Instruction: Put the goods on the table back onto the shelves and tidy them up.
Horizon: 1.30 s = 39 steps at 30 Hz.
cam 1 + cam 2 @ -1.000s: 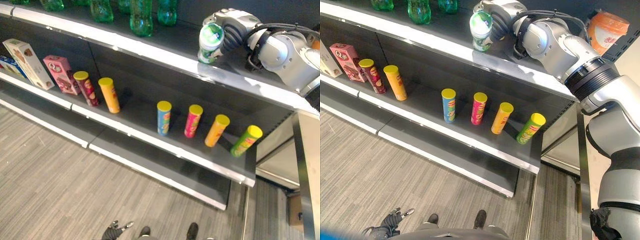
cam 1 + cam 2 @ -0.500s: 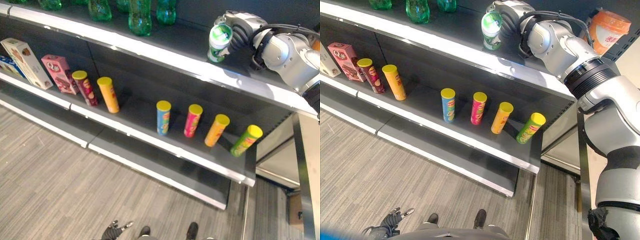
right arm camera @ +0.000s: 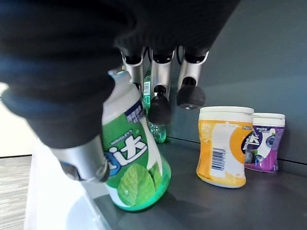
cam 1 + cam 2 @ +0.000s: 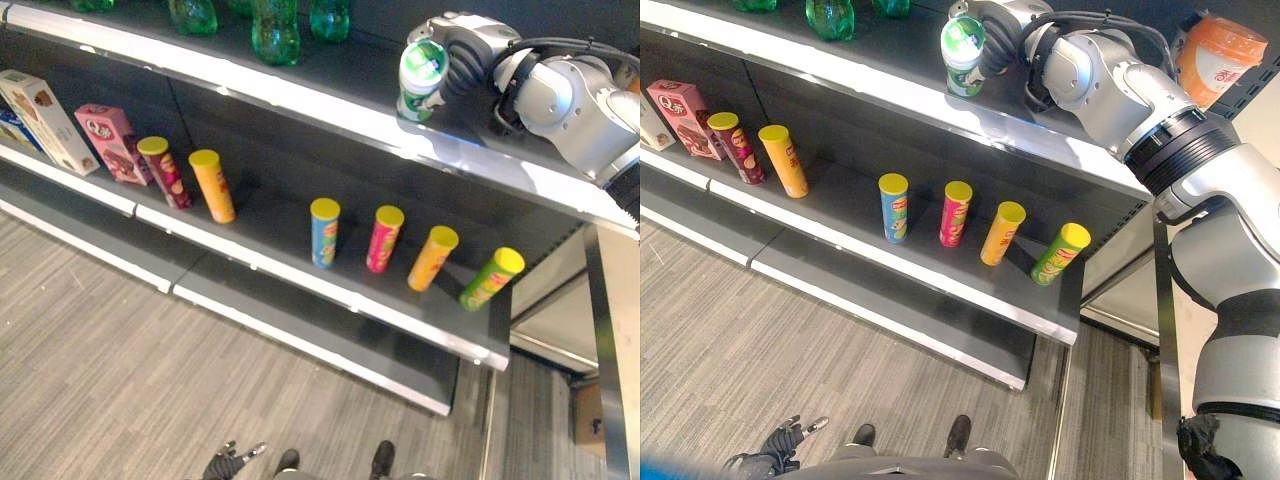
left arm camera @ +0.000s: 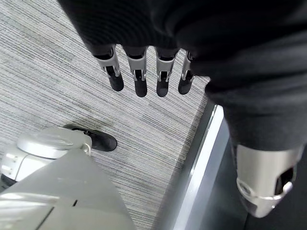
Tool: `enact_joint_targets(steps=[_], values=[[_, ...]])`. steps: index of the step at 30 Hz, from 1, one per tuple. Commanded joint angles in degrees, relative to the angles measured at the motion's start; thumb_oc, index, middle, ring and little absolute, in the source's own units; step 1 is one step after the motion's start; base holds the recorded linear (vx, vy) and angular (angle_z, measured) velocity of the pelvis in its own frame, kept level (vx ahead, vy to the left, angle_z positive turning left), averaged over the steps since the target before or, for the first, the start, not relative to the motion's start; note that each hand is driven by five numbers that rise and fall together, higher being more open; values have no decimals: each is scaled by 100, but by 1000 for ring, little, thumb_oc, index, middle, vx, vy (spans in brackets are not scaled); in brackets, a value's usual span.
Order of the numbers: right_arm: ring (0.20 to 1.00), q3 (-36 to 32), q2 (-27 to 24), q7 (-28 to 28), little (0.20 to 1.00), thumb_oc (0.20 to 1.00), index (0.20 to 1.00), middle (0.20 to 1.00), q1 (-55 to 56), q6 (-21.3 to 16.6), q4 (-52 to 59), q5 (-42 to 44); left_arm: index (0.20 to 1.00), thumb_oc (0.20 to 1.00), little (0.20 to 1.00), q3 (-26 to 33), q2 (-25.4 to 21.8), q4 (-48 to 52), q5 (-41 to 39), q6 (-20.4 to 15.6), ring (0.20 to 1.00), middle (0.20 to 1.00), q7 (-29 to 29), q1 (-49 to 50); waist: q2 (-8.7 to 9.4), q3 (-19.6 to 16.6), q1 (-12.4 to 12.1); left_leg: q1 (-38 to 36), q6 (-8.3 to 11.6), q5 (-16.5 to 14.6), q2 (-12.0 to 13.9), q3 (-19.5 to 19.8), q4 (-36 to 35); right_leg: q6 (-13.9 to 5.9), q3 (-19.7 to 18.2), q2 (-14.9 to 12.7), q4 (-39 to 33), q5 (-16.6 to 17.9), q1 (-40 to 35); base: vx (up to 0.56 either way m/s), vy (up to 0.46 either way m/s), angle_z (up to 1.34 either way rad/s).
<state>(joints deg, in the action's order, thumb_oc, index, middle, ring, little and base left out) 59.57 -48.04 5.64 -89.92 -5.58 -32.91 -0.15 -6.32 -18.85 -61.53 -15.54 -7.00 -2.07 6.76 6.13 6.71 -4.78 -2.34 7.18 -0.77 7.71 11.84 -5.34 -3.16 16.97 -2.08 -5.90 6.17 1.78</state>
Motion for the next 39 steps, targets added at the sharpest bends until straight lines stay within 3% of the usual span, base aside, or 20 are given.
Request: enact_joint_targets(steps=[1, 19, 39], values=[[200, 494, -132, 194, 200, 200, 200, 200, -814, 35, -364, 348, 1000, 1000, 1000, -50, -522, -52, -109, -83, 1000, 1000, 18, -393, 391, 297, -101, -631, 180, -485, 111, -703, 34, -430, -225, -321, 111, -803, -565, 0, 0, 0], [200, 490, 26, 909, 200, 200, 200, 200, -435, 372, -719, 832, 1000, 1000, 1000, -96, -517, -38, -128, -28, 1000, 1000, 180, -433, 364, 352, -146, -564, 237, -401, 163, -674, 34, -397, -148, -297, 102, -820, -552, 0, 0, 0], [200, 799, -40, 1404, 200, 200, 200, 200, -335, 513, -435, 534, 1000, 1000, 1000, -13, -549, 132, -137, 18, 1000, 1000, 280, -375, 381, 414, -173, -518, 261, -360, 194, -672, 34, -397, -113, -287, 107, -811, -523, 0, 0, 0]])
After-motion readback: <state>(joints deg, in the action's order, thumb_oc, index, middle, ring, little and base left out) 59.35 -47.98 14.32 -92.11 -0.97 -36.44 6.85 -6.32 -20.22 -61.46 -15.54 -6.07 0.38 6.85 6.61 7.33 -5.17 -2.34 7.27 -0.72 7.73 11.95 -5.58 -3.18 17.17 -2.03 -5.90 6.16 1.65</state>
